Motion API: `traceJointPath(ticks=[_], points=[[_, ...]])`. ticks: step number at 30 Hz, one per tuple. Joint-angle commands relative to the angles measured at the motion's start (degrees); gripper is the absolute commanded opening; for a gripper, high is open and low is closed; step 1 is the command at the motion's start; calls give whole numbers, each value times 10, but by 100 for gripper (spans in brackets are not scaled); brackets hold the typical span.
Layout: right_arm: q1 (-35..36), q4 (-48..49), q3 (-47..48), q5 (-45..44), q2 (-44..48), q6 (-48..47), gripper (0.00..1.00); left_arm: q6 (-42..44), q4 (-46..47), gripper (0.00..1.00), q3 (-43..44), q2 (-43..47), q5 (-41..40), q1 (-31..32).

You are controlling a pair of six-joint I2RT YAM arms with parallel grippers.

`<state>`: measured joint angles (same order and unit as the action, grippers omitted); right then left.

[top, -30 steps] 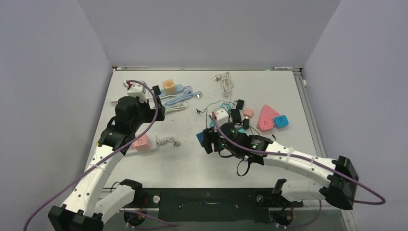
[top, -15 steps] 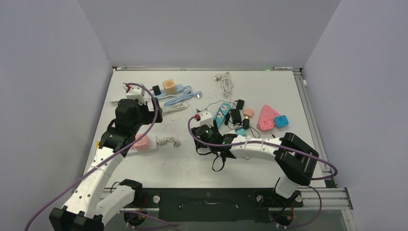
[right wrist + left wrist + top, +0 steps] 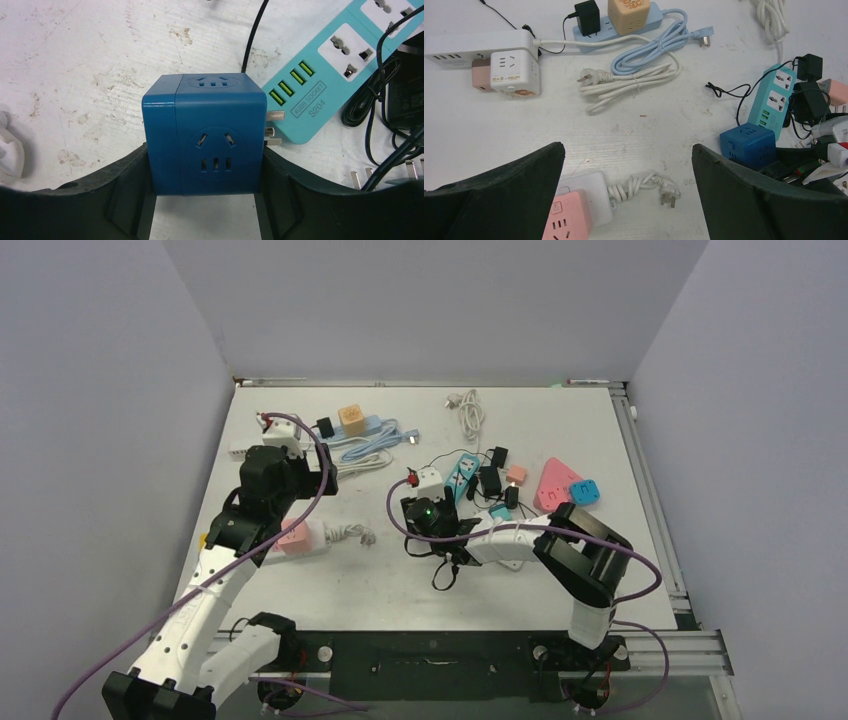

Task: Pull the plug off the socket
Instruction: Place the socket at the center of the board, then reset both arms

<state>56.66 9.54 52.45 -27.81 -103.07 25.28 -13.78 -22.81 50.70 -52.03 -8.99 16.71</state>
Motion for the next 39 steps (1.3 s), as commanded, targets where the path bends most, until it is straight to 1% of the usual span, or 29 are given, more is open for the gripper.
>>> traceJointPath(ticks=[1, 5, 7, 10, 12, 17, 22, 24, 26, 30, 34, 39], points=[[-2, 30, 6, -20, -11, -3, 22, 9, 30, 96, 3, 6, 1, -3], [2, 11, 6, -9, -1, 10, 52, 9, 31, 96, 1, 8, -4, -3], [2, 3, 3, -1, 10, 15, 64, 9, 31, 96, 1, 7, -4, -3], [2, -9, 2, 11, 27, 13, 77, 9, 30, 96, 2, 5, -4, -3], [3, -17, 1, 23, 41, 7, 83, 9, 29, 96, 2, 4, -3, -3], [9, -34, -7, 46, 89, -7, 94, 9, 30, 96, 2, 5, -7, -3], [12, -66, -14, 69, 162, -15, 100, 0, 32, 96, -1, 13, -15, -3], [8, -81, -16, 75, 190, -12, 94, -5, 32, 96, -3, 18, -24, -3], [-11, -102, -16, 93, 215, -7, 92, -8, 32, 96, -4, 22, -35, -4], [-91, -147, -26, 141, 258, 8, 91, -5, 45, 96, -11, 40, -35, -3], [-170, -185, -51, 140, 314, -4, 90, 6, 62, 96, -22, 59, -33, -1], [-305, -236, -75, 168, 404, -21, 90, 0, 69, 96, -17, 77, -91, 7]])
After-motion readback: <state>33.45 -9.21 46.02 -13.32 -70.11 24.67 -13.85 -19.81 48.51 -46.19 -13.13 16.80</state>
